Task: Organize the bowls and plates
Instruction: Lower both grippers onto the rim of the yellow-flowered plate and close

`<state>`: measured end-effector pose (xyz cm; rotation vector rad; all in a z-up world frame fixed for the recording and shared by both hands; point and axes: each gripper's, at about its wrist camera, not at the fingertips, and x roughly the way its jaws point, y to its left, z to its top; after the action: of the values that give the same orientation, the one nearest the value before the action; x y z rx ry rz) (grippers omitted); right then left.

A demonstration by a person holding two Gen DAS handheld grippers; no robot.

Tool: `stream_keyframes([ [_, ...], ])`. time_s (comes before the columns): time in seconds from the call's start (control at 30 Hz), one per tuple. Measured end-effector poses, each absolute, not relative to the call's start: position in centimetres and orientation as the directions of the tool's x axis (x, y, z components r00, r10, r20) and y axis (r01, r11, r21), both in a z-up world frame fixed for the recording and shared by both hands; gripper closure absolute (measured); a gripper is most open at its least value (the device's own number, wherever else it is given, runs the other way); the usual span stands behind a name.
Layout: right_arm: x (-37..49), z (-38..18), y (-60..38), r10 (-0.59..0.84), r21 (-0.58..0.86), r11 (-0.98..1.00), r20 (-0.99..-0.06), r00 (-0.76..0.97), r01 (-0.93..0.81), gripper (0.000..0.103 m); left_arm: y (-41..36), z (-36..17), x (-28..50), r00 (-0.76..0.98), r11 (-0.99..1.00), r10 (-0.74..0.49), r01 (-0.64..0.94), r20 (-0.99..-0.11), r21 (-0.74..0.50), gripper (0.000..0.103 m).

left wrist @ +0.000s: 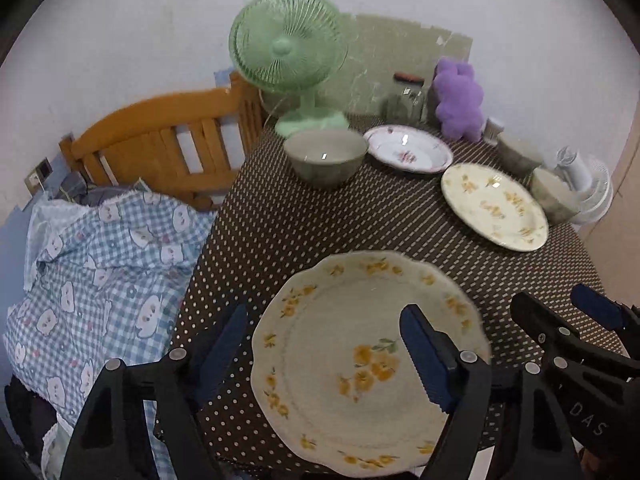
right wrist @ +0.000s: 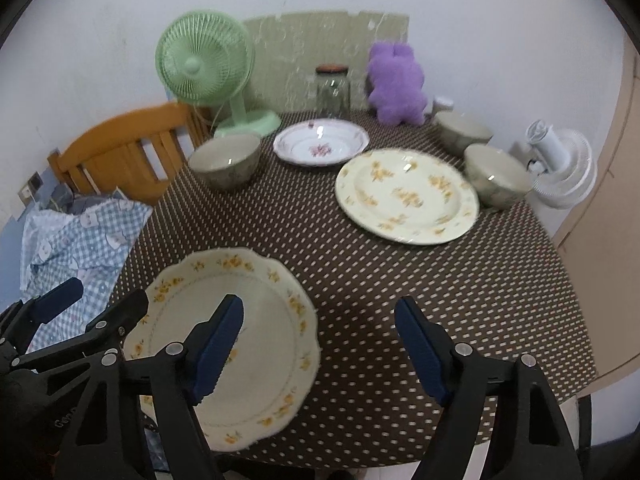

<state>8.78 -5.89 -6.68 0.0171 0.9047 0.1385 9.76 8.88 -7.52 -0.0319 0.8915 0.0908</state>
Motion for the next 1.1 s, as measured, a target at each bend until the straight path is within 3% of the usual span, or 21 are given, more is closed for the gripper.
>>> stream_keyframes([
  [0.57, 13.4, -15.0, -2.2, 0.084, 0.06, 0.996, -0.903, 0.422, -0.07, 0.035, 12.1, -14.7, 13.7, 0.469, 0.996, 0.02, -0.088, -0.883, -0.025, 0.024],
  [0.67, 13.8, -15.7, -2.0, 0.084, 0.063, 0.996, -0.914, 0.398, -0.065, 0.04, 12.1, -15.2, 14.2, 0.452, 0.996, 0.001, -0.075, -0.892, -0.037, 0.03],
  [0.9, 14.7, -16.5, -1.5, 0.049, 0.037, 0.999, -0.931, 0.36, -0.039, 0.041, 12.4, -15.9, 15.0, 0.417, 0.997, -0.019, -0.062, -0.909, -0.049, 0.036],
  [1.1, 15.0, -17.1, -1.1, 0.027, 0.016, 0.999, -0.941, 0.338, -0.036, 0.04, 12.6, -16.1, 15.4, 0.409, 0.994, -0.044, -0.07, -0.912, -0.08, 0.036],
])
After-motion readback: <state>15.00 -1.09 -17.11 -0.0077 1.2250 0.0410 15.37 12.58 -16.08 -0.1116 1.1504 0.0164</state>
